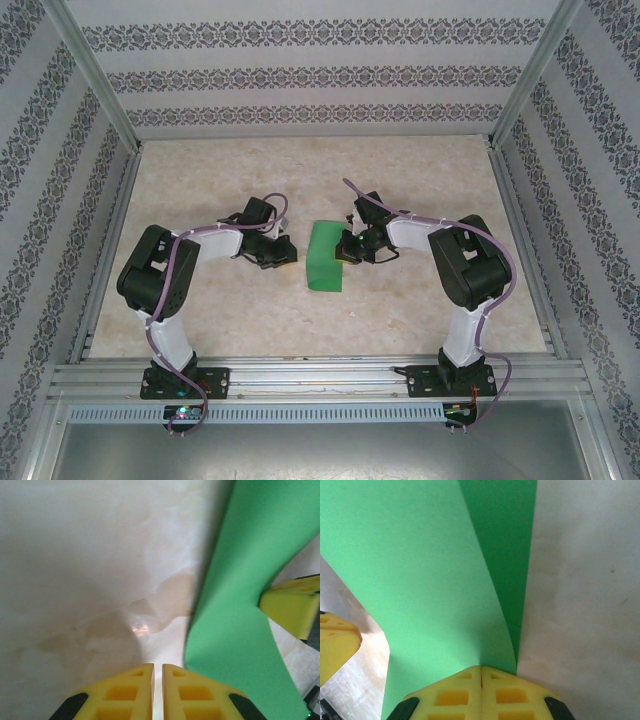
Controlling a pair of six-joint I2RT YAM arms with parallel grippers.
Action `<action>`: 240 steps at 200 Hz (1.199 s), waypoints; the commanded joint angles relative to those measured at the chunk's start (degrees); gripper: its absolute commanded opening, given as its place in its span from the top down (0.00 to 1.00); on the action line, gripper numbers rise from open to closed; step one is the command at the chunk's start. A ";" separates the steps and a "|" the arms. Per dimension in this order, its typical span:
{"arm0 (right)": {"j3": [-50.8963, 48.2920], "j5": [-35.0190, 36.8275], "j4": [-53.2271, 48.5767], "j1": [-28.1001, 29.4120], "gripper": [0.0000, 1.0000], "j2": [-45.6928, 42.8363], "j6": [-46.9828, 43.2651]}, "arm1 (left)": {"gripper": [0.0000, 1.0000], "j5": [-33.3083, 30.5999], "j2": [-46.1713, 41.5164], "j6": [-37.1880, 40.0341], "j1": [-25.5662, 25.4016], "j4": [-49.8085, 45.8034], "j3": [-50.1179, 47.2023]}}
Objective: Fold a paper plane with a square sheet of paper (fold left side to right side)
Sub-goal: First fold the square sheet of paper in half at the center of the table, then hold the square sheet of paper at the center of the table.
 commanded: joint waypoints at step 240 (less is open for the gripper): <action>-0.25 -1.68 4.10 0.57 1.00 -3.62 1.12 | 0.89 -0.71 11.27 0.63 -6.10 -4.13 8.03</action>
